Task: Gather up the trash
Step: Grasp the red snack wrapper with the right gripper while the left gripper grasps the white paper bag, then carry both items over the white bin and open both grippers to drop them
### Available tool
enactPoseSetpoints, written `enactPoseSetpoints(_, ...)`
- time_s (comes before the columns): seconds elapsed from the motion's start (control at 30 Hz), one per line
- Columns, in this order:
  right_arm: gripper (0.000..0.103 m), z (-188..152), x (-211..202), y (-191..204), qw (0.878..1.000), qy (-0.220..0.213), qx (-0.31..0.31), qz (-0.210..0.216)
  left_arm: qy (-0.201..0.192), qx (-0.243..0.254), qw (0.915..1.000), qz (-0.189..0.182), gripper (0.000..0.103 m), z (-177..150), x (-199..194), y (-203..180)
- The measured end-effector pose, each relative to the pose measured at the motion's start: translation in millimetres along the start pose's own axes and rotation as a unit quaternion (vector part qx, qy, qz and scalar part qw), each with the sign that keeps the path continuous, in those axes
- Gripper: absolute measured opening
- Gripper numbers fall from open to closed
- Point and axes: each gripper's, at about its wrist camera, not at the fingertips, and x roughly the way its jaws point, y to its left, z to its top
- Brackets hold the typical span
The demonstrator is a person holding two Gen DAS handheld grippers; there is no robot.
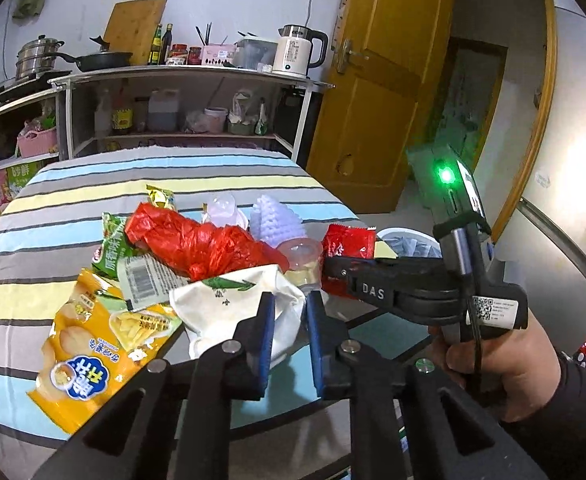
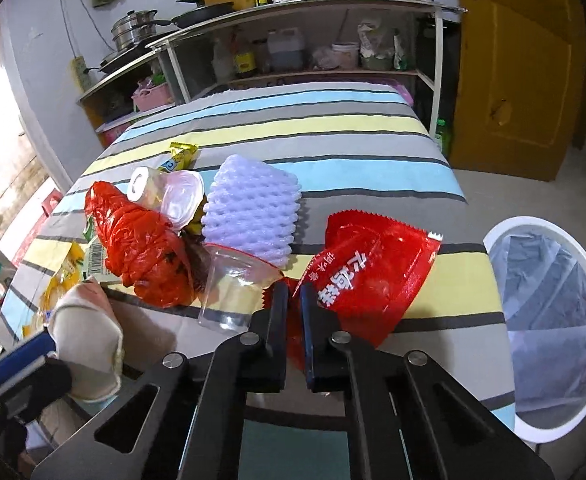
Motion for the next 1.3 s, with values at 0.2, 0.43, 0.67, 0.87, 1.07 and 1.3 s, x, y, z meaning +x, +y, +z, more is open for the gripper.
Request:
enactPoseSetpoints(0.2, 0.004, -5.3, -14.8, -11.9, 1.000, -0.009, 0.014, 0.002, -0.008, -0.002, 1.0000, 0.005, 0.015, 1.3, -7.4, -1.1)
enactPoseSetpoints(0.43, 0.003, -9.4, -38.8, -22.4, 0.999, -0.029, 0.026, 0.006, -0.020, 0.010, 0.9997, 0.000, 0.015, 6.2, -16.0, -10.5)
enactPoseSetpoints(0.67, 0.001, -13.0, -62.7, -37.9, 0.998, -0.049, 0.039, 0.001, -0.027, 0.025, 0.9992, -0.014, 0.015, 19.1, -13.8, -23.6)
enactPoseSetpoints(0.87, 0.001, -13.4, -72.2, -45.8, 0.997, -0.064, 0.047, 0.016, -0.032, 0.038, 0.9986, -0.017, 0.015, 24.1, -13.0, -35.8)
enactPoseSetpoints(1.07, 0.015, -17.2, -40.1, -33.1, 0.999, -0.018, 0.022, 0.023, -0.025, 0.038, 0.9989, -0.014, 0.015, 21.6, -12.3, -34.3)
enactPoseSetpoints(1.3, 0.030, -22.5, -23.4, -32.6, 0.999, 0.000, 0.027, 0.027, -0.024, 0.037, 0.9990, -0.003, 0.015, 21.0, -14.3, -29.2)
